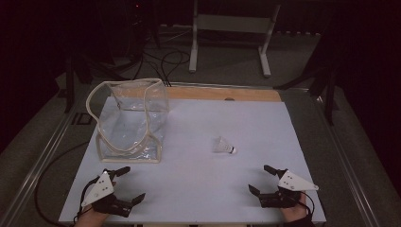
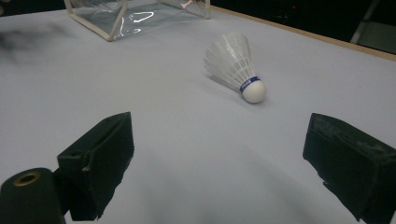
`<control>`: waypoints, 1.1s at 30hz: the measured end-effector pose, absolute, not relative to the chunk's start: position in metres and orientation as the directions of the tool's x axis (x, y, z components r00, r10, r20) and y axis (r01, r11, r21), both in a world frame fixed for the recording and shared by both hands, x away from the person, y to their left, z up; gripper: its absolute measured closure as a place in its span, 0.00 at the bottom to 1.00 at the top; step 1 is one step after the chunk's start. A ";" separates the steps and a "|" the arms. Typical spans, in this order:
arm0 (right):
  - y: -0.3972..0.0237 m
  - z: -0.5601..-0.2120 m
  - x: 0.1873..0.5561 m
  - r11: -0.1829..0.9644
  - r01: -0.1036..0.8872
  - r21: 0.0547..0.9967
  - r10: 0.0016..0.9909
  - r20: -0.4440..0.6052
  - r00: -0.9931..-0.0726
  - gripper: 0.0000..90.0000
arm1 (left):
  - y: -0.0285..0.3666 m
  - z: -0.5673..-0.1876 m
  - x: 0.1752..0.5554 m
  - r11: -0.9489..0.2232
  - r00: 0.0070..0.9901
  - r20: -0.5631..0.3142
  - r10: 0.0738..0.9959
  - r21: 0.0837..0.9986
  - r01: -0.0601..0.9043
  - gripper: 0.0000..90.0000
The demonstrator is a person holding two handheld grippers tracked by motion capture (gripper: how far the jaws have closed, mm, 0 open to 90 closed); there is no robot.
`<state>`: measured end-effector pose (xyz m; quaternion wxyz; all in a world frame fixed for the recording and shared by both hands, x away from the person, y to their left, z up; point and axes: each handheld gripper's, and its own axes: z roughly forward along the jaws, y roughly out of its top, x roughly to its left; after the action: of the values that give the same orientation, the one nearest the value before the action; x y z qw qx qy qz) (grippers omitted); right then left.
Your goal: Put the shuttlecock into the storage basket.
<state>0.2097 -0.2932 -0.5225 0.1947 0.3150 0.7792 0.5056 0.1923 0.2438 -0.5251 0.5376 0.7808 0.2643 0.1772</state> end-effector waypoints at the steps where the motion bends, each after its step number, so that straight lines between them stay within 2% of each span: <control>1: -0.293 -0.522 0.210 0.290 0.293 0.911 0.690 0.013 -0.724 0.09 | 0.244 -0.525 0.192 -0.284 0.797 -0.006 0.604 0.933 0.222 0.00; 19: -0.291 -0.516 0.211 0.284 0.279 0.917 0.693 0.005 -0.721 0.09 | 0.241 -0.518 0.193 -0.285 0.802 -0.024 0.598 0.928 0.240 0.00; 33: -0.290 -0.516 0.212 0.281 0.286 0.916 0.687 0.017 -0.727 0.09 | 0.236 -0.487 0.196 -0.280 0.814 -0.017 0.581 0.935 0.219 0.00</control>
<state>0.2121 -0.2896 -0.5158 0.1959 0.3134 0.7758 0.5114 0.1961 0.2365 -0.4866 0.5430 0.7823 0.2557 0.1665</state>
